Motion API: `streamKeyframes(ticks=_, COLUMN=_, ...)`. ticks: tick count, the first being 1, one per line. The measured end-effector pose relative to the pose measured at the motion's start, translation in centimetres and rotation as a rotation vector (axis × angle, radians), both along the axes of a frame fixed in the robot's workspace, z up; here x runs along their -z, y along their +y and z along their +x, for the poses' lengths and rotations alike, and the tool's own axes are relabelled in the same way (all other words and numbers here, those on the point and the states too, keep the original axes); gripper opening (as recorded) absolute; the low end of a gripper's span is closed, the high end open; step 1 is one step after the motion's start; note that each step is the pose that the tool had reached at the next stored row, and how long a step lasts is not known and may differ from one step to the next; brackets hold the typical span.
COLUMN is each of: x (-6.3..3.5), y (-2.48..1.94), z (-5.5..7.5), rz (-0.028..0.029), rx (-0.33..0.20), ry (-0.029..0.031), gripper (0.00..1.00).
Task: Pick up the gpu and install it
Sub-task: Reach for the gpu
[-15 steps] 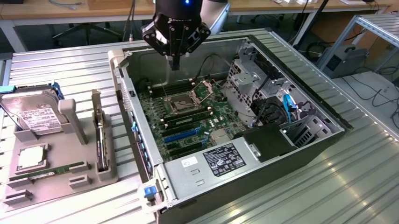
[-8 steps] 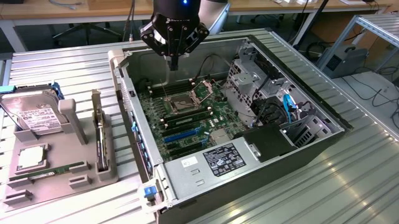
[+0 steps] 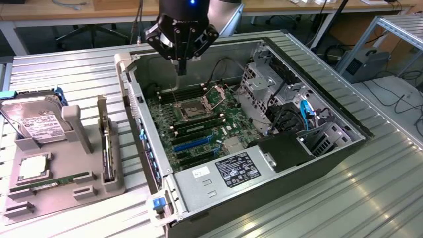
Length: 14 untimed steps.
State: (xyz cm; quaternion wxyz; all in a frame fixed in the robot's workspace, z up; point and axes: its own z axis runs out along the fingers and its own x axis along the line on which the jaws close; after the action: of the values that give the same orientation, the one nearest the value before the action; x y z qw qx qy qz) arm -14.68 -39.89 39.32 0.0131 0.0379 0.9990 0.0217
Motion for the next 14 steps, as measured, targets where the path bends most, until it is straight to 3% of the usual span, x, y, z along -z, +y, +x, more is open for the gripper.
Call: streamKeyframes(ticks=14, x=0.00, y=0.00, z=-0.67, rz=-0.0001, rx=0.000, ry=0.0000, gripper=0.11)
